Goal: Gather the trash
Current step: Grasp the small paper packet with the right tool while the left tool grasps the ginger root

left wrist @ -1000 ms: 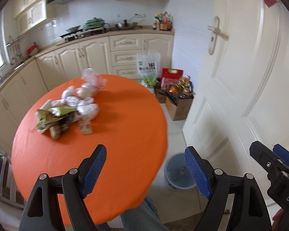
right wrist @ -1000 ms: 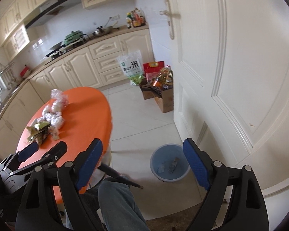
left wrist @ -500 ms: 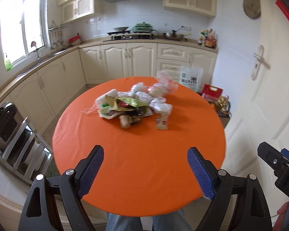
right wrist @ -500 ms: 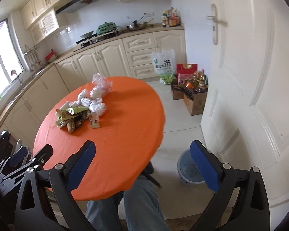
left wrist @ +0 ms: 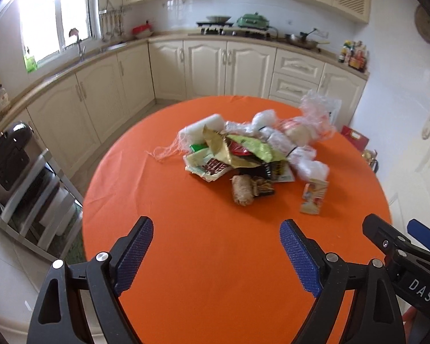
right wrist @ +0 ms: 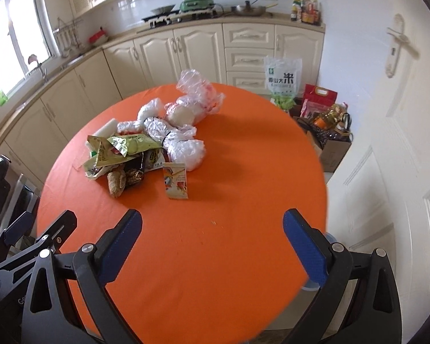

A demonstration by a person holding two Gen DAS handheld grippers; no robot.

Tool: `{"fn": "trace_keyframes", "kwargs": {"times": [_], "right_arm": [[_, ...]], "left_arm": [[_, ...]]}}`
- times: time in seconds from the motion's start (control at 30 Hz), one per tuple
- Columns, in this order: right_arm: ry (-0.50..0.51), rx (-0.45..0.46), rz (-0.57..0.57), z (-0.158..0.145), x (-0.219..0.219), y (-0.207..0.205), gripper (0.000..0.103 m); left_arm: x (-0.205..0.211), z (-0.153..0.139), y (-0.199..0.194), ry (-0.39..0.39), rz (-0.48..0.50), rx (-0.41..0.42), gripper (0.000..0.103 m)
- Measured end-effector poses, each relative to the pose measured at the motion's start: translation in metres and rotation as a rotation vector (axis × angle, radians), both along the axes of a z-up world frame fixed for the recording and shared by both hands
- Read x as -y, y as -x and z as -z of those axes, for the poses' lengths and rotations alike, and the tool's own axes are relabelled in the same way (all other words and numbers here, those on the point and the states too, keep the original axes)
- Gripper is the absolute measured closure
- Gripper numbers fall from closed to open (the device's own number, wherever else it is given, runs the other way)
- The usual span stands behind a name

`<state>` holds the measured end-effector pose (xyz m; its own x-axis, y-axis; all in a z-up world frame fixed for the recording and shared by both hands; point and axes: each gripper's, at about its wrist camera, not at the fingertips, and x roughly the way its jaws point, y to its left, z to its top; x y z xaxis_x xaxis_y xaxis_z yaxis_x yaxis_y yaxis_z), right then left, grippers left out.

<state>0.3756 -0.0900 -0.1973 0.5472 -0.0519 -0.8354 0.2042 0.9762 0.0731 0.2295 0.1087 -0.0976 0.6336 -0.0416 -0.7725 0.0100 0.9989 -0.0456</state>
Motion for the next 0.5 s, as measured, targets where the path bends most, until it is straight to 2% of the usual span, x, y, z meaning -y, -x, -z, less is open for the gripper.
{"fn": "trace_keyframes", "kwargs": {"times": [0.13, 0.27, 0.5], "right_arm": [[0.018, -0.055, -0.028, 0.025, -0.009, -0.038, 0.003], [0.032, -0.094, -0.045, 0.046, -0.017, -0.067, 0.003], [0.052, -0.153, -0.050, 0.076, -0.023, -0.094, 0.003]], "left_arm": [[-0.010, 0.024, -0.051, 0.001, -0.009, -0.062, 0.016], [-0.022, 0.040, -0.087, 0.001, -0.018, -0.088, 0.017], [-0.034, 0.050, -0.115, 0.014, -0.005, -0.100, 0.017]]}}
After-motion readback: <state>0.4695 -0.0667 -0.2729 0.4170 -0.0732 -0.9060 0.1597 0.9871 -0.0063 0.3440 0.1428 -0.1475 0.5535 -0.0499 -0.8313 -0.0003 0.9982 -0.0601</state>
